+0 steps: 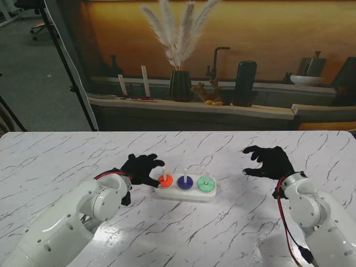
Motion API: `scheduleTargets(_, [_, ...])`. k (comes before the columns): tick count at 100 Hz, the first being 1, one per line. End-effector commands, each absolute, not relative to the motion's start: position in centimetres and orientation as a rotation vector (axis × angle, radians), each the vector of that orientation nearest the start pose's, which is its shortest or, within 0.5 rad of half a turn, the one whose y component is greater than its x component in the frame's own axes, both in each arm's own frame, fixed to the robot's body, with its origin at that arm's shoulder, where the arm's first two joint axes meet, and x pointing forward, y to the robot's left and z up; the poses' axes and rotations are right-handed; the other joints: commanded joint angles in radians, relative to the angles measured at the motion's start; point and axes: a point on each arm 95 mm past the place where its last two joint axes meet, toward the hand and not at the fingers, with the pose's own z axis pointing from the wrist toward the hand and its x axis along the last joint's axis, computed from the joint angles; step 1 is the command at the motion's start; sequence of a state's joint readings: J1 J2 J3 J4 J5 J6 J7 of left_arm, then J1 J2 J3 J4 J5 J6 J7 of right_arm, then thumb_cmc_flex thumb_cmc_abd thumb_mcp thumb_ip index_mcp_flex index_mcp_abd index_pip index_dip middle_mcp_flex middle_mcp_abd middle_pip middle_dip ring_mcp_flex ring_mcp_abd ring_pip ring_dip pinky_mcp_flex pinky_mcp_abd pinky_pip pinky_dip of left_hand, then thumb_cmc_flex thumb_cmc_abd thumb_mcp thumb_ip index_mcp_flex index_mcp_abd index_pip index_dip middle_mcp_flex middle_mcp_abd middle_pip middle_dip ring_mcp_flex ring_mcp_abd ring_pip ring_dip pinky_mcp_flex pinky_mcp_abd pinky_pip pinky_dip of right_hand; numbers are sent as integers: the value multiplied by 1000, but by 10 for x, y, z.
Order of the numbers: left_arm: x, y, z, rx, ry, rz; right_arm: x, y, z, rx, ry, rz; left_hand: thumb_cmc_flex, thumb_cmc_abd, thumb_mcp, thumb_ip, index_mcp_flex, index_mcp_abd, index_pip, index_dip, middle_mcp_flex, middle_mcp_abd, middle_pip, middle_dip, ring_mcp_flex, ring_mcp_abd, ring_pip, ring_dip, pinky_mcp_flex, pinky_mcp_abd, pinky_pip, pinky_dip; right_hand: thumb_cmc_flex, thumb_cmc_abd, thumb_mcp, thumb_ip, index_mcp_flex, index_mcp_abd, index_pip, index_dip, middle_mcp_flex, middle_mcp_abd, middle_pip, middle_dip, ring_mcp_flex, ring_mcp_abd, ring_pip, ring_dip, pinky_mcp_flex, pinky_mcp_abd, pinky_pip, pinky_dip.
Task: Move the three rings of the Hanoi Tower from the left rod to the right rod
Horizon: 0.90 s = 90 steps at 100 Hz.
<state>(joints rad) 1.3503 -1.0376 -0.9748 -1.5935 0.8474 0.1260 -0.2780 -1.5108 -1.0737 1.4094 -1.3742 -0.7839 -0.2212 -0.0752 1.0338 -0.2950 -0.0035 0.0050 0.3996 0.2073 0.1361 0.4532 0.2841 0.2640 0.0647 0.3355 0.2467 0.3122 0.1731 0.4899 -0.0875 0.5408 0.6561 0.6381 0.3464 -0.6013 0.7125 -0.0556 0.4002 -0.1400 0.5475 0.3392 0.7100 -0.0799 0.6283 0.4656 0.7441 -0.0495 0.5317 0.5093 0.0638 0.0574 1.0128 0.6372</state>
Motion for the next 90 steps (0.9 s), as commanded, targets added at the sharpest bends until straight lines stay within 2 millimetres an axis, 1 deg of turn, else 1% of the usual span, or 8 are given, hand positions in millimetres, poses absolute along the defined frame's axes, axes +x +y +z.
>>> scheduleTargets(1, [421,-49,-323,-1357,1812,-1355,429,-102,-334,1387,1293,1573,-25,-28,16,26,-38,20,-32,-22,-43,17,-24,-6,-33,3,-23,-13,-22,-3,-28,-19,-1,11,-10,16,13,-30,5,7,11,-15,11,10,8,-7,13,12,-12,326,15,0])
scheduleTargets(17, [420,-52,-317,-1354,1806,-1403,429,-102,-335,1390,1295,1573,-61,-17,10,20,-59,38,-44,-30,-74,23,-33,-11,-48,10,-31,-19,-30,-3,-47,-23,-2,13,-9,16,13,-31,5,8,13,-16,12,10,8,-6,14,12,-13,324,15,0])
scheduleTargets(40, [424,-63,-291,-1272,1824,-1464,428,-101,-337,1395,1297,1570,-75,-12,10,15,-53,44,-38,-28,-70,25,-31,-13,-48,12,-34,-24,-25,-1,-54,-21,-2,12,-9,16,13,-30,4,8,12,-15,11,10,9,-6,14,13,-12,326,15,0])
scheduleTargets(52, [428,-72,-282,-1233,1835,-1491,427,-102,-337,1396,1291,1569,-80,-12,8,14,-50,45,-35,-25,-68,22,-30,-14,-47,12,-35,-25,-24,-1,-56,-19,-1,12,-9,16,13,-29,4,8,13,-17,12,10,9,-6,14,13,-13,325,15,0])
scheduleTargets(62, [430,-82,-281,-1213,1843,-1515,427,-103,-337,1398,1287,1567,-84,-15,8,13,-52,46,-34,-23,-70,21,-31,-15,-48,10,-36,-27,-28,-1,-61,-18,-2,11,-10,16,13,-30,5,8,14,-16,12,10,10,-6,15,13,-13,325,15,0])
scheduleTargets(78, [433,-98,-287,-1175,1867,-1542,426,-105,-337,1402,1282,1563,-92,-28,8,13,-42,44,-25,-15,-65,16,-29,-14,-51,5,-38,-30,-32,3,-80,-23,-1,12,-9,16,14,-29,5,8,14,-16,12,11,9,-6,15,13,-13,325,15,0])
scheduleTargets(82, [434,-102,-288,-1170,1876,-1541,426,-105,-336,1402,1282,1562,-93,-31,10,14,-41,46,-23,-13,-64,15,-28,-14,-58,-2,-42,-32,-31,3,-84,-25,-1,12,-9,16,13,-29,4,8,14,-16,13,11,9,-6,15,13,-13,326,14,0])
scheduleTargets(90, [436,-106,-291,-1159,1891,-1537,425,-106,-336,1401,1279,1562,-96,-35,13,15,-40,48,-20,-9,-62,13,-28,-13,-54,1,-41,-33,-31,4,-90,-26,-1,12,-9,16,13,-30,4,8,13,-15,12,10,10,-6,15,13,-13,325,15,0])
